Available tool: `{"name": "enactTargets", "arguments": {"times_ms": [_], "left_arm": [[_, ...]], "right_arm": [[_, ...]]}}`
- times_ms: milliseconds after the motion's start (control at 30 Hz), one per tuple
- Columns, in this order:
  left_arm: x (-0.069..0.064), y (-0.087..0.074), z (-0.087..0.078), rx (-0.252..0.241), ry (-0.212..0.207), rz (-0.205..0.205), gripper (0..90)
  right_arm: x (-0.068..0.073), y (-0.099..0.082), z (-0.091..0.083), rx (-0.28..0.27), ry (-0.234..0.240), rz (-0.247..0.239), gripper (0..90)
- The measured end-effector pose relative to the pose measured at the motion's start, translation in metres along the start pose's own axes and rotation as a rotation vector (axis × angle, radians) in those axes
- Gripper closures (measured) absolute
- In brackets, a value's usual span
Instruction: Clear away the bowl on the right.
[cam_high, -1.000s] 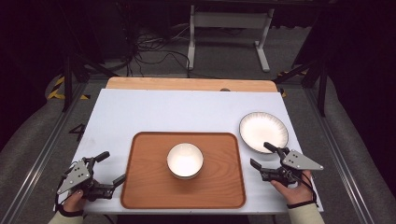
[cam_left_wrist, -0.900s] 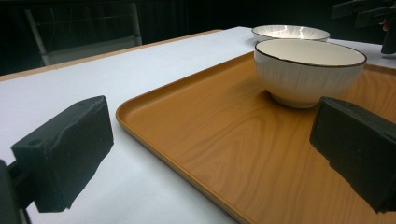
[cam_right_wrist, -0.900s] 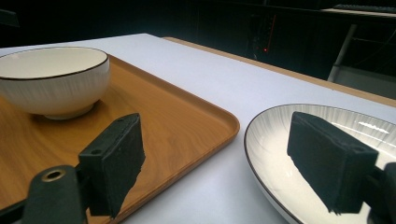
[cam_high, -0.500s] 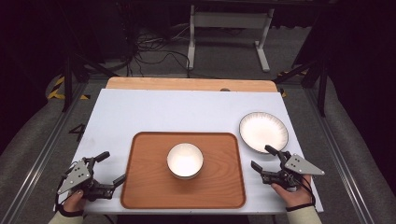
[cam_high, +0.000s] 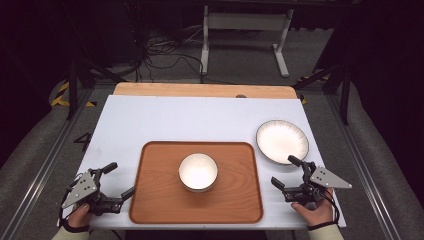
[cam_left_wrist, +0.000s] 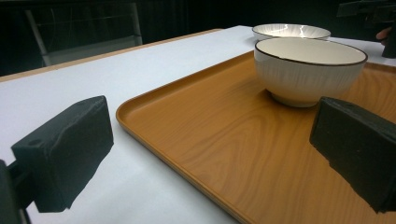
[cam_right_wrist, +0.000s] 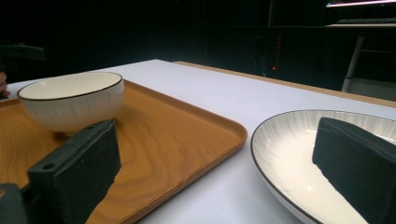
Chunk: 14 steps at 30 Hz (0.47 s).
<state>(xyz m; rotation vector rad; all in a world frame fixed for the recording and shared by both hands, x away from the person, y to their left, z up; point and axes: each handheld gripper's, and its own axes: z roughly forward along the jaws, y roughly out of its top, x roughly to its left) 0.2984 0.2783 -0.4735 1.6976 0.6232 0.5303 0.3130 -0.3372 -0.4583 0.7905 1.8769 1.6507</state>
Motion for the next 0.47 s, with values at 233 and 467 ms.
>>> {"name": "enactTargets", "arguments": {"times_ms": [233, 467], "left_arm": [[0.0, 0.0, 0.0, 0.001, 0.0, 0.0, 0.3], [0.0, 0.0, 0.0, 0.0, 0.0, 0.0, 0.3]], "right_arm": [[-0.0006, 0.0, 0.0, -0.001, -0.003, 0.005, 0.0], [-0.0015, 0.0, 0.0, 0.0, -0.003, 0.014, 0.0]]}}
